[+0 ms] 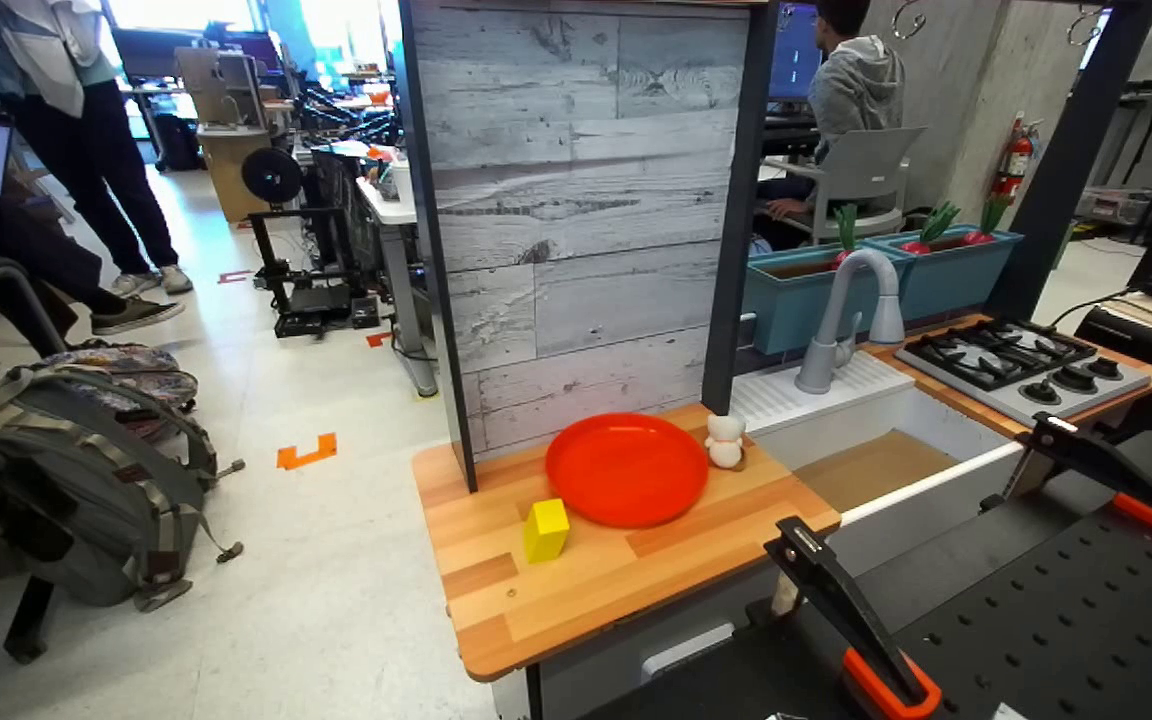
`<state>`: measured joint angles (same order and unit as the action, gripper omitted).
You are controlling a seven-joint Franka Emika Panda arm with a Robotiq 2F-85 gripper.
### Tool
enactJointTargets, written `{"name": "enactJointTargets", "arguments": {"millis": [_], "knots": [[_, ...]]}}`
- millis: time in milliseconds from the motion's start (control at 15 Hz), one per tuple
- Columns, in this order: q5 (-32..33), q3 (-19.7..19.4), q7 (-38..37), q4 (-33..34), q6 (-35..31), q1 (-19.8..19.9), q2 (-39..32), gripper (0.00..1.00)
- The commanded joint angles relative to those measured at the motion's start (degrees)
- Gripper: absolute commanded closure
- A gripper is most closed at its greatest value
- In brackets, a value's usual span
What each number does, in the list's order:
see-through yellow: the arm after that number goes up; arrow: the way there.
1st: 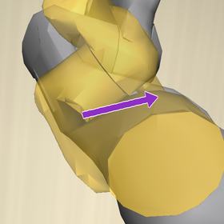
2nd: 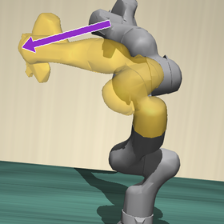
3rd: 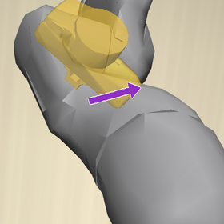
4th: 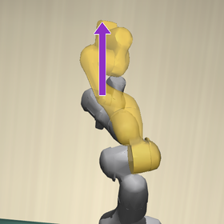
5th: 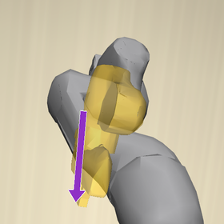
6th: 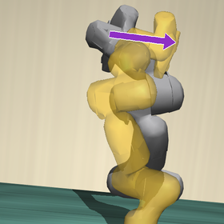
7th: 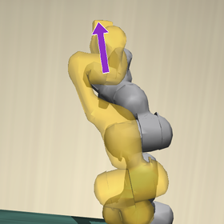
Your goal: Pick up the plush toy on the right and put it on the left side of the counter
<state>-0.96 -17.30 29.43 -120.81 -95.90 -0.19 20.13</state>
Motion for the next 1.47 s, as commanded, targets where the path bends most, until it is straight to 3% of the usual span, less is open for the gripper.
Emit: {"name": "enactJointTargets", "arguments": {"millis": [0,800,933,1000,1400], "knots": [[-0.62,2.91,-1.90,-1.73,-5.20,1.22,-2.72,0.00],[-1.32,8.95,-4.52,-6.35,-20.76,1.26,-19.82,0.00],[2.84,9.81,-7.41,-5.19,-21.07,1.56,-23.39,0.00],[0.60,9.91,-5.44,-6.76,-20.20,1.80,-20.59,0.00],[1.88,10.45,-6.87,-5.50,-20.80,2.01,-23.67,0.00]]}}
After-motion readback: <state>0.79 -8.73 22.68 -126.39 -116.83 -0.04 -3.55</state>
